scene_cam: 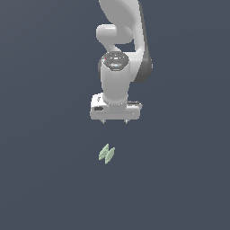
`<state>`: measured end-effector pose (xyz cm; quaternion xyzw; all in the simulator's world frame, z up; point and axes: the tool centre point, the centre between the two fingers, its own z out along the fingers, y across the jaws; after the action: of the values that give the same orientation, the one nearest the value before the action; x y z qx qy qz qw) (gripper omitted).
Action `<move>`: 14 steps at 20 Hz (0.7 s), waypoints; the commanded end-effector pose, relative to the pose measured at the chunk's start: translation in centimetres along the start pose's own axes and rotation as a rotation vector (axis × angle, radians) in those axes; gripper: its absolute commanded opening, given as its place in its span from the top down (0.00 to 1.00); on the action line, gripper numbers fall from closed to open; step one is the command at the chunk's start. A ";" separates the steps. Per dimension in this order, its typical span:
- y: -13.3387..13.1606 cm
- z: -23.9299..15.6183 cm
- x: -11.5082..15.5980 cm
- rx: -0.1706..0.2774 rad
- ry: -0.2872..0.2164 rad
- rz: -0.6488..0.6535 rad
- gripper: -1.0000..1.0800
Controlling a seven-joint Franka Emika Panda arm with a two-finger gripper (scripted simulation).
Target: Pick up the object and move it to a goal position.
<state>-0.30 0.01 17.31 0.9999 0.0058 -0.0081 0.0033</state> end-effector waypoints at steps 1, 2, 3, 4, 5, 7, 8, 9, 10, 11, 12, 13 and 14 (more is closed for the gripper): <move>0.0 0.0 -0.1 -0.001 -0.001 -0.001 0.04; 0.0 0.0 0.0 0.000 -0.001 0.002 0.04; 0.0 0.1 0.1 0.000 0.000 0.005 0.04; 0.1 0.1 0.2 0.000 0.000 0.011 0.04; 0.1 0.2 0.3 0.001 0.000 0.017 0.04; 0.3 0.4 0.7 0.001 0.000 0.036 0.04; 0.3 0.6 0.9 0.002 0.000 0.047 0.04; 0.4 0.7 1.2 0.003 0.001 0.060 0.04; 0.5 0.9 1.5 0.003 0.001 0.075 0.04; 0.6 1.1 1.8 0.004 0.002 0.091 0.04; 0.8 1.4 2.2 0.005 0.002 0.109 0.04; 0.9 1.6 2.6 0.006 0.002 0.128 0.04; 1.1 1.9 3.0 0.006 0.003 0.149 0.04</move>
<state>2.10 -0.82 15.79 0.9985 -0.0543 -0.0066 0.0010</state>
